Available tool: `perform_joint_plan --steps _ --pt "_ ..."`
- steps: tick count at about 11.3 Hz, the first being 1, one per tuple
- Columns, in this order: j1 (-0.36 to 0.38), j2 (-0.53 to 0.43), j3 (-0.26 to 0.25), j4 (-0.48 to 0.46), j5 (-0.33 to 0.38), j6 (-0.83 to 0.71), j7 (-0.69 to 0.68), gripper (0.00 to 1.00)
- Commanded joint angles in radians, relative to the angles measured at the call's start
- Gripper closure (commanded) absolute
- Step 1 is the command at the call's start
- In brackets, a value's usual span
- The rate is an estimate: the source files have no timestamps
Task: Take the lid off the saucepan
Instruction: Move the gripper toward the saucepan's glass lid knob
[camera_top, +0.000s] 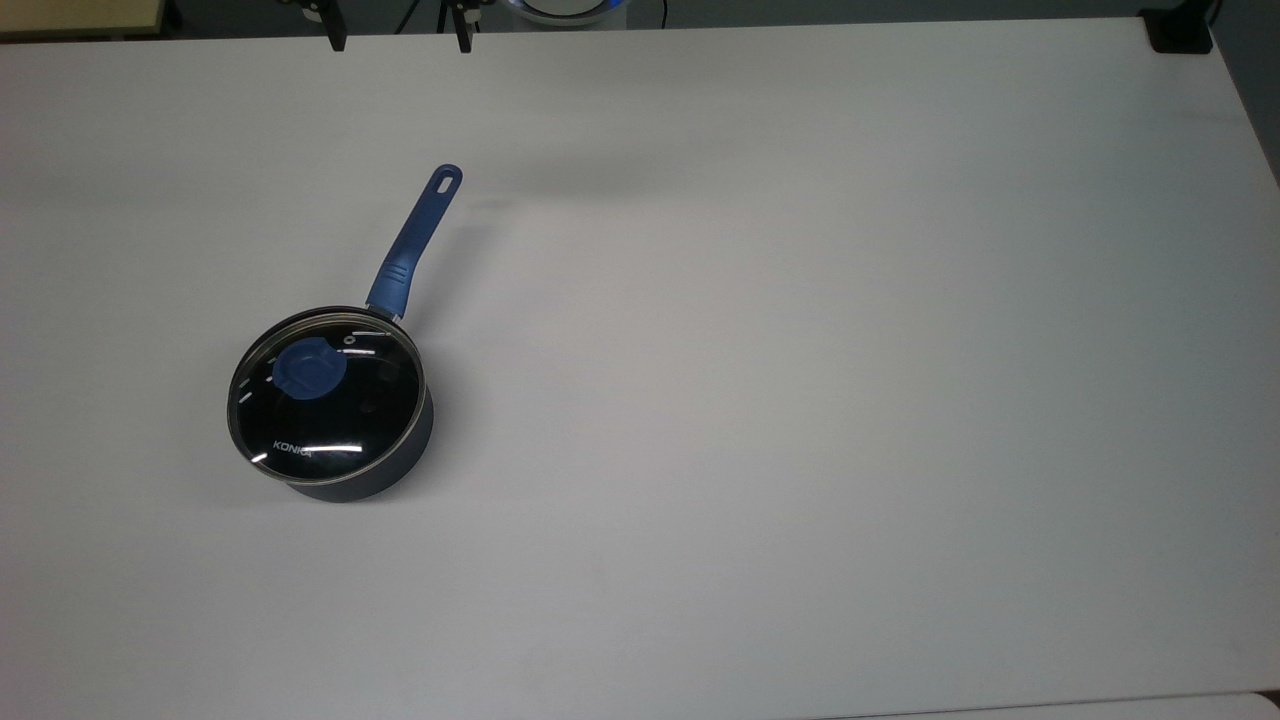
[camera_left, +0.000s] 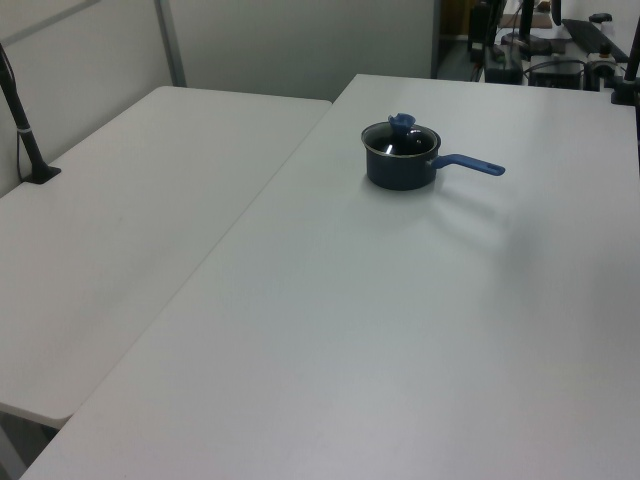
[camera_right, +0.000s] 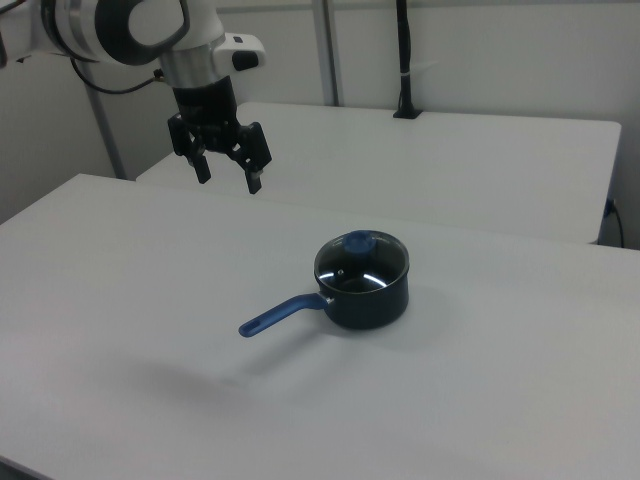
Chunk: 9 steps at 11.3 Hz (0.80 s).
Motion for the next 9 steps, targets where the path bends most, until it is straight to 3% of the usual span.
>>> perform_joint_plan --steps 1,9 --pt "0.018 -0.007 -0.013 -0.010 -0.017 0.010 -0.016 0.00" --pt "0.009 -0.008 -0.016 -0.012 -0.005 0.005 -0.014 0.00"
